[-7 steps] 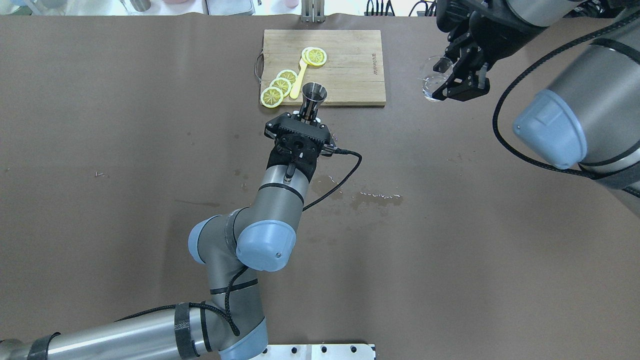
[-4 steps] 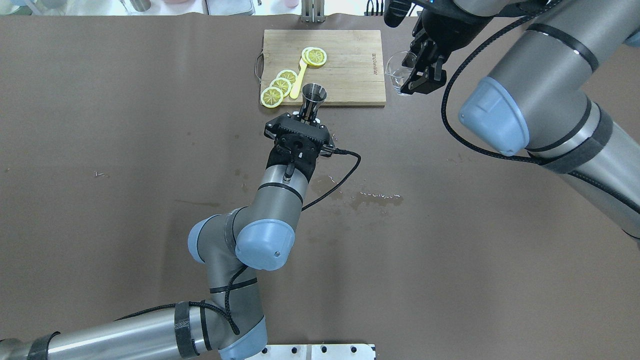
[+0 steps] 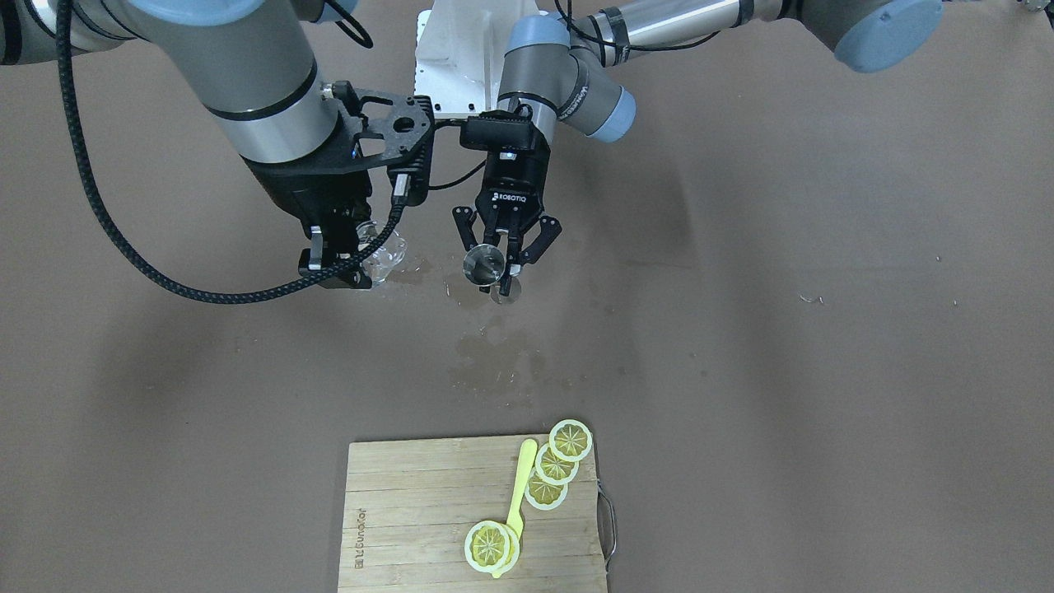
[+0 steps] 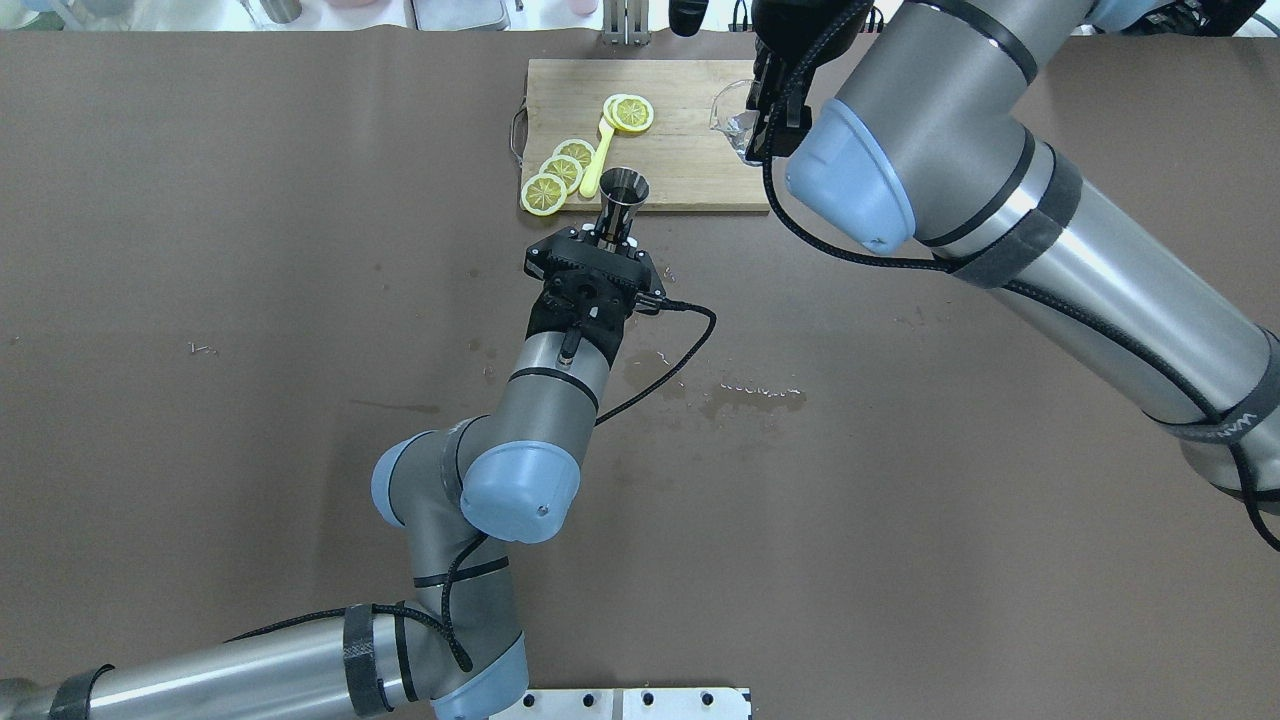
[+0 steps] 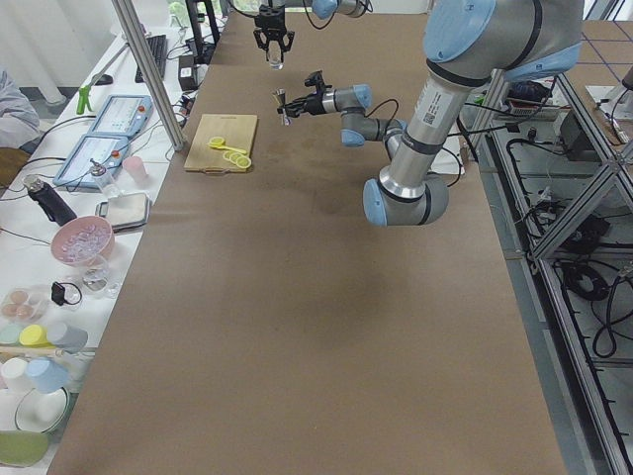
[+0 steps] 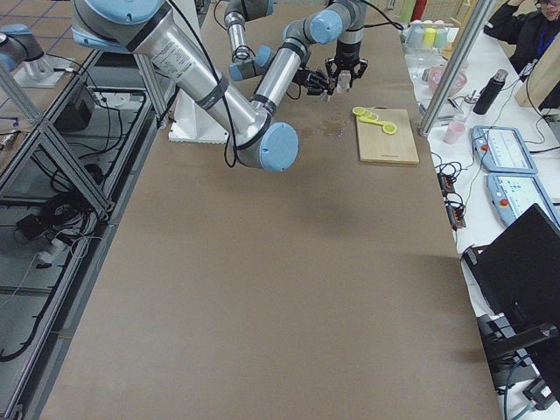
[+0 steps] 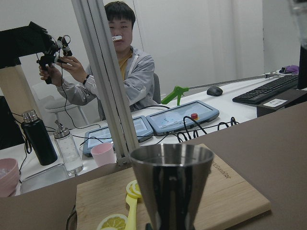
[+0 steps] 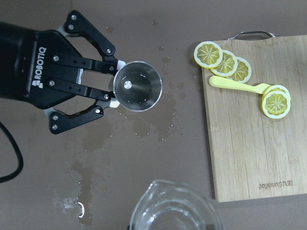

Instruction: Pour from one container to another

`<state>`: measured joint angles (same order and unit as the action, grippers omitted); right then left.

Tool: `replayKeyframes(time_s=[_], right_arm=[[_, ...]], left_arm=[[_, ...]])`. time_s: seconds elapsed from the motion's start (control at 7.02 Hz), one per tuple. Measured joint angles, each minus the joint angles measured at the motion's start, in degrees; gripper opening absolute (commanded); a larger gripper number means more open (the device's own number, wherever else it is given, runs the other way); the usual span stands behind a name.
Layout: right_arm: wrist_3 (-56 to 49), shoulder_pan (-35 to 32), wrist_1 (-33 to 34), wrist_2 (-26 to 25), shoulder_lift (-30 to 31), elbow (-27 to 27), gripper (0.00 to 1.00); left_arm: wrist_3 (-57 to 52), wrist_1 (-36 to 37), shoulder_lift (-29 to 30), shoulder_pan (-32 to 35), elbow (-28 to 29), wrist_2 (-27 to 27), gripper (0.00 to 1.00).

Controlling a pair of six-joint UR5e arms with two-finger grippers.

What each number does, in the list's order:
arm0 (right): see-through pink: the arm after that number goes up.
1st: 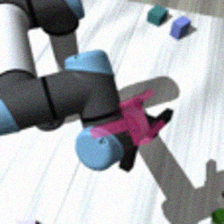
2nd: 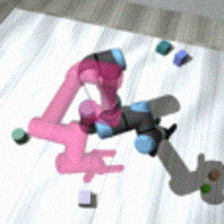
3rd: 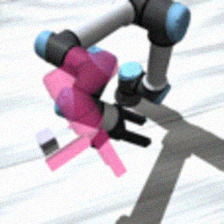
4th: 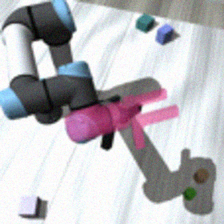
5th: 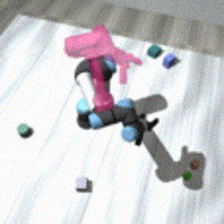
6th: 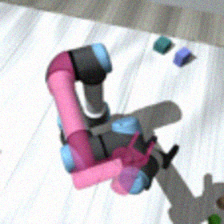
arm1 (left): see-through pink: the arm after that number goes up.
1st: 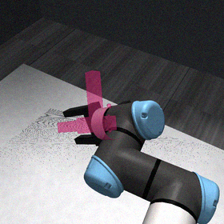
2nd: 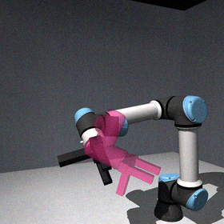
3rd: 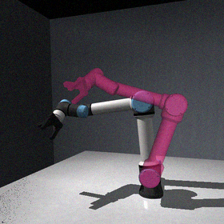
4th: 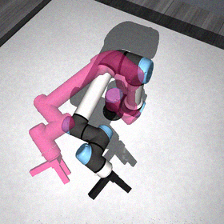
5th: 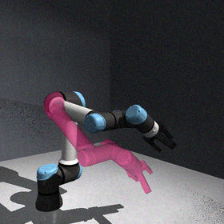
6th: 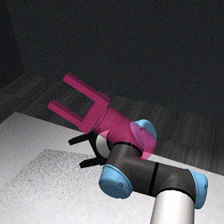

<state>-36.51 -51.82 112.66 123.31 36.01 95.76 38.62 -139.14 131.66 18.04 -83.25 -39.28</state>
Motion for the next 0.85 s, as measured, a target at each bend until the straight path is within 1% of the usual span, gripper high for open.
replayKeyframes(time_s=[0.43,0.85], right_arm=[[-5.1,2.03,5.78,-2.89,-5.31,-4.61,0.0],[-7.84,2.64,11.01,-3.61,-8.3,-6.2,0.0]], left_arm=[[-5.19,-2.99,0.14,2.53,-0.12,-3.59,0.0],[-5.74,-3.66,0.1,3.19,0.17,-4.13,0.0]])
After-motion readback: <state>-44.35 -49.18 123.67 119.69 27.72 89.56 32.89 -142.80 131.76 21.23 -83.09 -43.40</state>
